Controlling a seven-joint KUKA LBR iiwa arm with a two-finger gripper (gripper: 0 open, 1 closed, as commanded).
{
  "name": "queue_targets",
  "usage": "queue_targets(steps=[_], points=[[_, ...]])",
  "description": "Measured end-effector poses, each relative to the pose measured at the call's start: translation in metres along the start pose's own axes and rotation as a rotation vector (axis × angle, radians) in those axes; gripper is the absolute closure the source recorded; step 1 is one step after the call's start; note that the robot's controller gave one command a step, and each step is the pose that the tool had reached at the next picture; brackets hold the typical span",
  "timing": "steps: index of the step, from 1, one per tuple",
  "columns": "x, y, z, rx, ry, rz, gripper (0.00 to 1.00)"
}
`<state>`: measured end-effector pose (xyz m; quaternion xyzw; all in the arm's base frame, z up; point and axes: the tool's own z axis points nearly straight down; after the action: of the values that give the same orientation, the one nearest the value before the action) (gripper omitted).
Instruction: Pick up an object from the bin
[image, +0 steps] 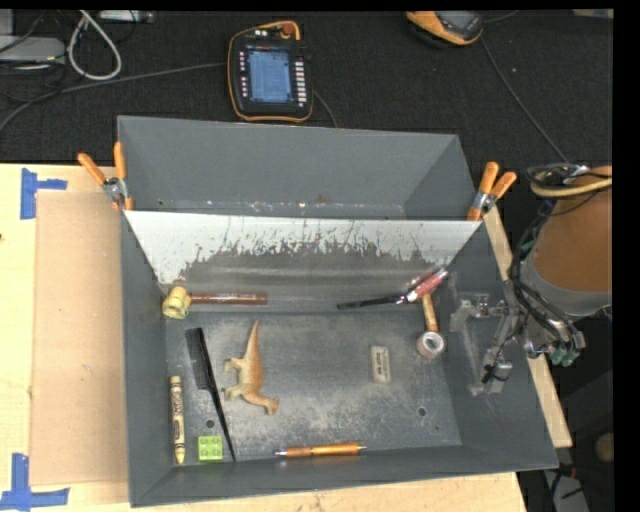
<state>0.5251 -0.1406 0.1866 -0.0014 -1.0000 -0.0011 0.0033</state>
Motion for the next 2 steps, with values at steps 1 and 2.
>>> queue_targets(steps=[1,2], points=[[-0.002,0.001,-0.002,0.001,-0.005,-0.006,0.00],[-0.060,0.000,0.121,-0.001,-0.002,-0.165,0.00]])
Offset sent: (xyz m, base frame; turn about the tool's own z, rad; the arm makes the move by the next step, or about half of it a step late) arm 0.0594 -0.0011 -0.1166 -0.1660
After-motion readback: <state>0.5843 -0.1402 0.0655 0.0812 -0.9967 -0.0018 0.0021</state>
